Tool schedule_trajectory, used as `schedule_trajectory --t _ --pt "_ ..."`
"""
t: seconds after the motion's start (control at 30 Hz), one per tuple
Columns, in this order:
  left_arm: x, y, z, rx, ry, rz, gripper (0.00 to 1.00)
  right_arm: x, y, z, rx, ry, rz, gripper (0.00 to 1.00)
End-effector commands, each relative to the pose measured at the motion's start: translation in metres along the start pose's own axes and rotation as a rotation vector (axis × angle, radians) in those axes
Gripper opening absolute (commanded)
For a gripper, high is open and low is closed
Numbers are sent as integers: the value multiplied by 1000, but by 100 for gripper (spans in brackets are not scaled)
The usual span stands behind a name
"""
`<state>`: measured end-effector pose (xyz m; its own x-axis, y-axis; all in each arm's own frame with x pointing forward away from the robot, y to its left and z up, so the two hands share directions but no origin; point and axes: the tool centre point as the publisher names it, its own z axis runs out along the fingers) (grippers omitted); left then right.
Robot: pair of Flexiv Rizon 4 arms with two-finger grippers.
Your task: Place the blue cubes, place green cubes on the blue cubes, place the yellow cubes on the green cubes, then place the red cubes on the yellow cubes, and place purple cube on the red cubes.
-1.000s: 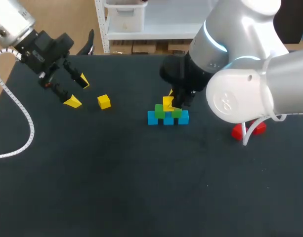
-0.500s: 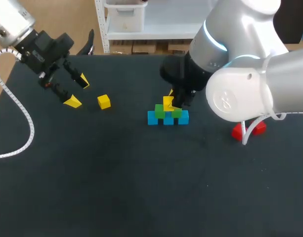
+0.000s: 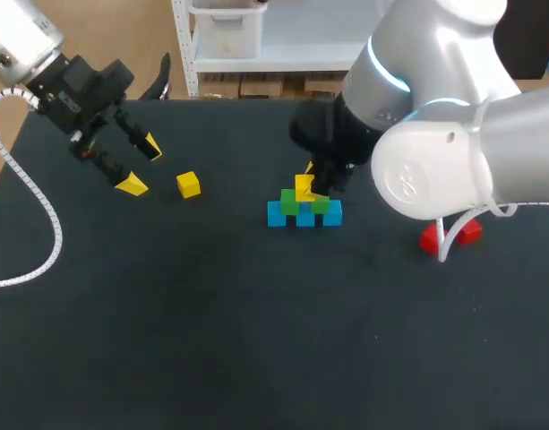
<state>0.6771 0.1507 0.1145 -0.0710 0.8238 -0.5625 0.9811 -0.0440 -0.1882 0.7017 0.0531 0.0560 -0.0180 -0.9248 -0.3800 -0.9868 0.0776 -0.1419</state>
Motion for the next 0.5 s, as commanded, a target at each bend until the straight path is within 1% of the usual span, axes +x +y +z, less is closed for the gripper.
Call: schedule_trajectory --t 0.03,0.2,0.27,0.4,0.5 --pt "0 1 0 1 0 2 100 0 -2 0 -6 0 0 34" --pt "0 1 0 1 0 2 100 -1 -2 0 -7 1 0 38" --pt "0 1 0 1 0 2 100 -1 -2 0 -7 1 0 41" --pt "0 1 0 1 0 2 100 -1 -2 0 -7 1 0 42" --pt "0 1 0 1 0 2 100 -1 -2 0 -8 0 -1 44"
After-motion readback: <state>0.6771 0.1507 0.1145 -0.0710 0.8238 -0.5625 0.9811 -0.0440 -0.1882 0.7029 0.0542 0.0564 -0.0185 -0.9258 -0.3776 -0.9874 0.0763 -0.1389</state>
